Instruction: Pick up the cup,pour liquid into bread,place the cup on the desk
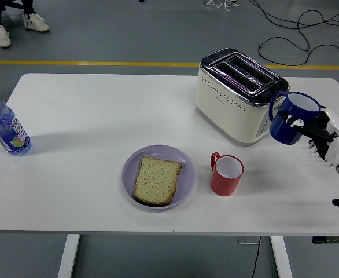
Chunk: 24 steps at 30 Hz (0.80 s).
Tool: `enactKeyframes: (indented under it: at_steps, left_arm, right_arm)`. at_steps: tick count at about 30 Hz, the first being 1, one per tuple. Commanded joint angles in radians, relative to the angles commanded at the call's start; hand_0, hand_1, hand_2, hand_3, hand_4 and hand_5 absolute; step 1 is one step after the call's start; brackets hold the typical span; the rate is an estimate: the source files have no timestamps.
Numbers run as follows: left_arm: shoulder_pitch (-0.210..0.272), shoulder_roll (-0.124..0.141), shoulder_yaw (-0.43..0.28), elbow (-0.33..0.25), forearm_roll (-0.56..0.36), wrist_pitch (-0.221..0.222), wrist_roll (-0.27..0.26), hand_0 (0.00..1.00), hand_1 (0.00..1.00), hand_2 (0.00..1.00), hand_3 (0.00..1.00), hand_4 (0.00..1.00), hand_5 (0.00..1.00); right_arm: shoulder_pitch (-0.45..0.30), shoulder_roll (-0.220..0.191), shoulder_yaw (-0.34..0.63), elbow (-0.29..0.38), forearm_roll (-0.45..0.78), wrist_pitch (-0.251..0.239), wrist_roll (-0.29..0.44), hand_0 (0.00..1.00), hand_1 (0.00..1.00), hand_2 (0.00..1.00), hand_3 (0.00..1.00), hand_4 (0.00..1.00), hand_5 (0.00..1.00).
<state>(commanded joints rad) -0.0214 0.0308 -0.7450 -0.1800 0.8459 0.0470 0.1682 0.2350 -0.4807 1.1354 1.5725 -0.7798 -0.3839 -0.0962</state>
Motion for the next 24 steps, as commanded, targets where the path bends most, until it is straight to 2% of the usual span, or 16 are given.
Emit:
enactKeyframes:
  at_steps: [5, 8, 11, 24]
  left_arm:
    - [-0.001, -0.001, 0.002, 0.0, -0.004, 0.0, -0.001, 0.661, 0.706, 0.728, 0.629, 0.379, 0.94]
    - [-0.003, -0.001, -0.002, 0.0, 0.001, 0.0, -0.001, 0.662, 0.706, 0.727, 0.629, 0.379, 0.94]
    - [-0.008, -0.002, 0.0, 0.0, -0.002, 0.0, 0.0, 0.662, 0.706, 0.727, 0.629, 0.379, 0.94]
    - [-0.015, -0.004, 0.011, 0.0, -0.015, 0.001, -0.001, 0.661, 0.706, 0.727, 0.629, 0.379, 0.943]
  right_arm:
    - [-0.021, 0.011, -0.003, -0.026, -0.038, -0.016, 0.071, 0.436, 0.426, 0.552, 0.568, 0.607, 0.002]
    - [-0.042, 0.032, -0.009, -0.065, -0.082, -0.036, 0.151, 0.438, 0.427, 0.552, 0.568, 0.608, 0.002]
    - [-0.051, 0.043, -0.018, -0.093, -0.101, -0.043, 0.2, 0.438, 0.427, 0.552, 0.568, 0.608, 0.002]
    - [-0.079, 0.111, -0.057, -0.281, -0.132, -0.085, 0.446, 0.451, 0.44, 0.556, 0.568, 0.606, 0.002]
